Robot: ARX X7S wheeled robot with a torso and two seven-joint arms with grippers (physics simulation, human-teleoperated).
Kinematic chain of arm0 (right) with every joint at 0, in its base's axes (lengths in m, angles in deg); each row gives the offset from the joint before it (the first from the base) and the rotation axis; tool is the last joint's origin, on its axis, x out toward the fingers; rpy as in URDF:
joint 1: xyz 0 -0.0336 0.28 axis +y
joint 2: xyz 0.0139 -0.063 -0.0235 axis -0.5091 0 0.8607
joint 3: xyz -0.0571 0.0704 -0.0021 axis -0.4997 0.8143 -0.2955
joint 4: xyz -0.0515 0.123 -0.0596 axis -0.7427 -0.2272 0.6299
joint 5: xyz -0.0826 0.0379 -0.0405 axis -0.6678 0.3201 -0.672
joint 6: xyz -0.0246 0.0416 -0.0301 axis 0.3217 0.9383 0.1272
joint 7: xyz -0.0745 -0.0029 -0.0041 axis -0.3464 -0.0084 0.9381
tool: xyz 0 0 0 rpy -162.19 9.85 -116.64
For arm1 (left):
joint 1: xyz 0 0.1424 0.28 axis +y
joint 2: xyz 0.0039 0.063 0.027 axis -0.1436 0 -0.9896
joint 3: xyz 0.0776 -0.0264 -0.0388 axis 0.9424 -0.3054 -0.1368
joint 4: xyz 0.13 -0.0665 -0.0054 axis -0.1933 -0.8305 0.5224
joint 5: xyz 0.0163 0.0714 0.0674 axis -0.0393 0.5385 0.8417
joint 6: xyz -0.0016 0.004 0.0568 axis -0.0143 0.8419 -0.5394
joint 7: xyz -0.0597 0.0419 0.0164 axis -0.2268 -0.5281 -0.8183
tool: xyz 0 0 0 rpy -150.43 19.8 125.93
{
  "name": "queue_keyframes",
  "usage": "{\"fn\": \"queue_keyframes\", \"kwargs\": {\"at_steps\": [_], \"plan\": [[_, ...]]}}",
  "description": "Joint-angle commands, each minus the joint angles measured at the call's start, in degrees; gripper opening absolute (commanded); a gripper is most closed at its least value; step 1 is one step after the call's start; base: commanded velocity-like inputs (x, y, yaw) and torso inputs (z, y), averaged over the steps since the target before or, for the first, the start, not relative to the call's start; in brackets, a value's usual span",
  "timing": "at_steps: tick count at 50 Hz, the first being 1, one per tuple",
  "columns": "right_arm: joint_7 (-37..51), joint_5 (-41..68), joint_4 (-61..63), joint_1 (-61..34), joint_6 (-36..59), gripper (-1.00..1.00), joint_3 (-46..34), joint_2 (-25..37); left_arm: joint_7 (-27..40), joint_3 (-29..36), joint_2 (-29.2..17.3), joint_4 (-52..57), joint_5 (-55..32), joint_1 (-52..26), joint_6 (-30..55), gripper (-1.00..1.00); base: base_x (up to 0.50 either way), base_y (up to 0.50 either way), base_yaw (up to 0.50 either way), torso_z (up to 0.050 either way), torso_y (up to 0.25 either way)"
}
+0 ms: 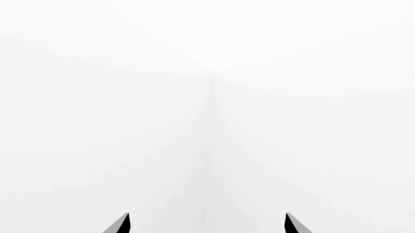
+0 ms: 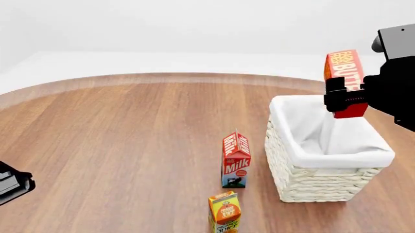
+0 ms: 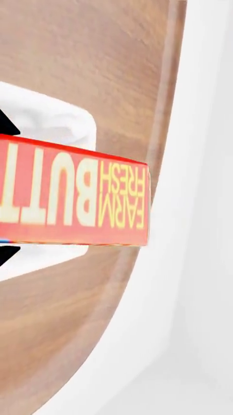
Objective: Pick up the cream cheese box and the butter, and put them in the basket.
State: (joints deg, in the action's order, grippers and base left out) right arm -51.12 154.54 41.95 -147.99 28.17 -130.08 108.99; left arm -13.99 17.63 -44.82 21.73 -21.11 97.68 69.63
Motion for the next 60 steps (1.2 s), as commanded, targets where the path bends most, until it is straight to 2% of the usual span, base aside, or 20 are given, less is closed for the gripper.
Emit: {"fn": "queue_keyframes", "kwargs": {"at_steps": [1,12,36,60], "plan": [[-4.05,-7.70,-4.55,-0.81,-1.47,-1.00,1.21,-4.24,-1.34,-1.34,1.13,-0.41,0.53,-0.07,0.13,1.00,0.00,0.00,0.00,0.000,0.000],[-5.88,-9.77,-6.46,0.41,-1.35,-1.00,-0.88,-6.44,-1.28,-1.62,1.08,-0.25,0.26,0.13,0.17,1.00,0.00,0.00,0.00,0.000,0.002],[-6.34,-11.03,-7.75,5.35,-2.82,-1.00,-2.71,-6.09,-1.23,-1.33,0.98,-0.17,0.37,-0.09,0.47,1.00,0.00,0.00,0.00,0.000,0.001],[-7.76,-13.66,-9.00,5.61,-3.23,-1.00,-4.28,-7.68,-1.33,-0.95,0.96,-0.51,0.38,-0.23,0.34,1.00,0.00,0.00,0.00,0.000,0.001]]}}
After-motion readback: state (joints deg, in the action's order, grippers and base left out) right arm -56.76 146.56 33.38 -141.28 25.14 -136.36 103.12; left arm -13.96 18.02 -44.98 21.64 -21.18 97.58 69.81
